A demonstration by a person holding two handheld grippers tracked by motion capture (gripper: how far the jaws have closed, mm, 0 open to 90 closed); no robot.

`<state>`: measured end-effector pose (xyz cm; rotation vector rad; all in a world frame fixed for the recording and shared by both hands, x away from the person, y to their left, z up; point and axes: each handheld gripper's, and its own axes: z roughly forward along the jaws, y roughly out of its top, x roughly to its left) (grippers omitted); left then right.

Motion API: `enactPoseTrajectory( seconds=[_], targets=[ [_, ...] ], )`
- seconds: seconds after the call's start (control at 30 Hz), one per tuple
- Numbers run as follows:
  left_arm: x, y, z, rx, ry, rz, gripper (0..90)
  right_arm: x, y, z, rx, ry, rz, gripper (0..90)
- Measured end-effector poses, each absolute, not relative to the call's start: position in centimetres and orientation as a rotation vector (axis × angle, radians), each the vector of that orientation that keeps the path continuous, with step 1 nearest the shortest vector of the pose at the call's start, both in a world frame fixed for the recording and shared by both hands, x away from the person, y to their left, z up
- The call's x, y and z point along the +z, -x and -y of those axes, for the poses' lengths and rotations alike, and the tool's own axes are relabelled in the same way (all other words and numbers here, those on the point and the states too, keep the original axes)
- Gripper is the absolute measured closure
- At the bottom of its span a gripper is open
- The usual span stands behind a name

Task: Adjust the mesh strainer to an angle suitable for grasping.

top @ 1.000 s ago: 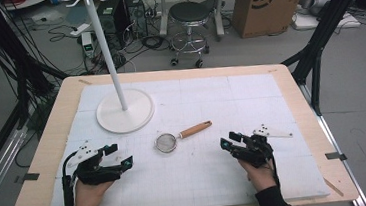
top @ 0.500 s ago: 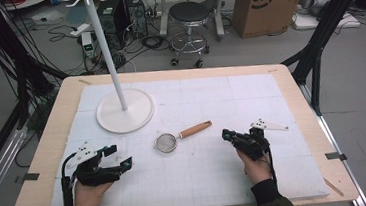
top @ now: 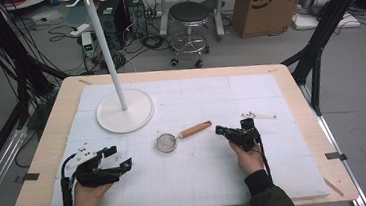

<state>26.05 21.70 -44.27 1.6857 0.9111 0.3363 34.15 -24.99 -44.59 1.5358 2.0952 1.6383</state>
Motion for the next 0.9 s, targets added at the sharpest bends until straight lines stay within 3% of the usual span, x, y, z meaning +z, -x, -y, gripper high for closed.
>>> enactPoseTrajectory(
  seconds=[0.9],
  targets=[
    [-44.3,-26.1,-21.7,0.33,-1.673,-0.908,19.4,-45.6,-39.9,24.2,1.447,-1.694,-2.115,89.5]
  ],
)
